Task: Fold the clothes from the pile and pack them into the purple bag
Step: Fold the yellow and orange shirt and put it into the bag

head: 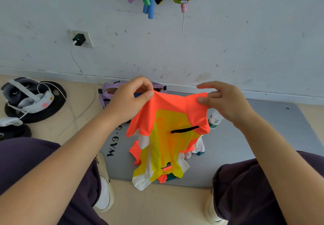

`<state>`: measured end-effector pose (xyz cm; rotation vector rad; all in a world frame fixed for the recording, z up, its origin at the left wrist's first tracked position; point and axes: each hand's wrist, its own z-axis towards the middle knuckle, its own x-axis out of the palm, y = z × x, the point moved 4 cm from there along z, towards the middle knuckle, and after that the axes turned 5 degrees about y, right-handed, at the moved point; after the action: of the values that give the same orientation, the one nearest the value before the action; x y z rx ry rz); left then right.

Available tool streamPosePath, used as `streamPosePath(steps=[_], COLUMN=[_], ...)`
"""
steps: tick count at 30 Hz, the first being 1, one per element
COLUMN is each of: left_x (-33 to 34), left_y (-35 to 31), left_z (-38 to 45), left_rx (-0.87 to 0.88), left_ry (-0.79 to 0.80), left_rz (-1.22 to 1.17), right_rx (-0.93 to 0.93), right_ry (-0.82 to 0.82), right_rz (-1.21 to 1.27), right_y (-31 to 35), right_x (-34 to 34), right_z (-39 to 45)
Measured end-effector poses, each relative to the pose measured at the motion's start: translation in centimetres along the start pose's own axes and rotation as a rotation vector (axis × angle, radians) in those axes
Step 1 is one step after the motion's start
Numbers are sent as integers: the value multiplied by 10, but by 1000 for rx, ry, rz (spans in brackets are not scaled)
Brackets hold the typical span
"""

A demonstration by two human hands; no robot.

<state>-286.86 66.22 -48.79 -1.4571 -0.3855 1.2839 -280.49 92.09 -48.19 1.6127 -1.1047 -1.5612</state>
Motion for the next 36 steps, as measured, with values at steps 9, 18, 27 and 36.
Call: streamPosePath(steps=[9,18,27,36], left_x=[17,44,73,14], left_y=[1,-6,-18,-24], left_z=[-3,-10,-4,9], left_rx=[-170,-215,-217,-83], left_ry=[67,486,321,65], left_rz=[-418,259,-293,-696], right_rx=[-12,-159,-118,56], right_ry=[27,189,104,502], right_rz=[-299,85,430,545], right_y=[0,20,29,13], right_x=[5,20,41,54], right_z=[4,-3,-2,-5])
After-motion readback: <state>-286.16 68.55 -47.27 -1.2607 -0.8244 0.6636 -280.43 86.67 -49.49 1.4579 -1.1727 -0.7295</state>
